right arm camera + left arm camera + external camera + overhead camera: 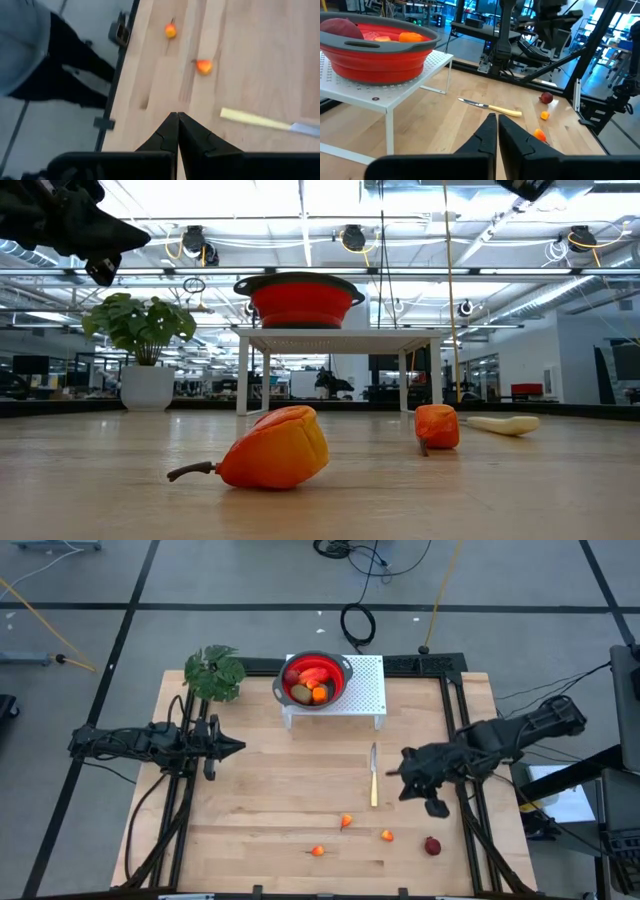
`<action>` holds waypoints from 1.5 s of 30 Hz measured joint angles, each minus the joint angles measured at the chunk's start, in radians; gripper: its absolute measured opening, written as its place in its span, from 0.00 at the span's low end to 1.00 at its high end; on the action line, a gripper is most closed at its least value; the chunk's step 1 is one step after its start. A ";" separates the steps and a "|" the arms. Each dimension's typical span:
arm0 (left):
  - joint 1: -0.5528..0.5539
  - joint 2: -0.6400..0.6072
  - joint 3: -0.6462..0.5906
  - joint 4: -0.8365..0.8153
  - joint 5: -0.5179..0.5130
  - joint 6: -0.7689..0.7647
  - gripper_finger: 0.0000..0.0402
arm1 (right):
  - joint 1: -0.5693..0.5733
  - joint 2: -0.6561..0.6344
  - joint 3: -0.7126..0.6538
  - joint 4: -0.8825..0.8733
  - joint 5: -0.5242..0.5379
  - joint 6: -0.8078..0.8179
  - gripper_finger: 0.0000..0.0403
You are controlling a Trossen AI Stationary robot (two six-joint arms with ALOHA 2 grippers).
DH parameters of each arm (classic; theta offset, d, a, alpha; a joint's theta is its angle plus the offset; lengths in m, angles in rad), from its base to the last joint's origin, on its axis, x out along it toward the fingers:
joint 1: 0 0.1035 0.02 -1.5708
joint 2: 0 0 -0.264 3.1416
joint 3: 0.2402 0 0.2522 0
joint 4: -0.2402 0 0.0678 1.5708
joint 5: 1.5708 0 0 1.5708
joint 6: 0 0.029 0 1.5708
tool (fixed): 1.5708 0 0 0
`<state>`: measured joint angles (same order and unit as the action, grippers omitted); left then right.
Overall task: Pick & Place Fruit
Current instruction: Put the red pomegranate into the red strainer bowl on the shelf
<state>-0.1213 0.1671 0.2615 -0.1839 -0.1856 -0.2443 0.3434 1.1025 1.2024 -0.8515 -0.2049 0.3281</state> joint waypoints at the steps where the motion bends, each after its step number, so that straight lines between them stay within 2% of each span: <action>1: 0.000 0.000 0.000 0.000 0.000 0.000 0.04 | 0.016 0.014 0.010 -0.013 0.001 0.003 0.00; 6: 0.000 0.000 0.000 0.000 0.000 0.000 0.03 | 0.089 0.071 0.051 -0.086 0.054 0.059 0.00; 10: 0.000 0.000 0.000 0.000 0.000 0.000 0.00 | 0.141 0.098 0.052 -0.098 0.054 0.126 0.00; 19: 0.000 0.000 0.000 0.001 0.000 -0.001 0.04 | 0.272 0.144 0.052 -0.191 0.048 0.343 0.00; 24: 0.000 0.000 0.000 0.001 0.000 -0.003 0.01 | 0.333 0.155 0.052 -0.200 0.027 0.422 0.00; 30: 0.000 0.000 0.000 0.001 -0.004 -0.005 0.03 | 0.360 0.157 0.037 -0.227 -0.115 0.557 0.00; 38: 0.000 0.000 0.000 0.001 -0.033 -0.003 0.01 | 0.366 0.157 0.010 -0.323 -0.113 0.727 0.01; 45: 0.000 0.000 0.000 0.005 -0.033 -0.005 0.03 | 0.366 0.155 -0.016 -0.348 -0.114 0.761 0.10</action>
<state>-0.1211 0.1670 0.2619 -0.1789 -0.2188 -0.2489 0.7090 1.2572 1.1860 -1.1993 -0.3193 1.0890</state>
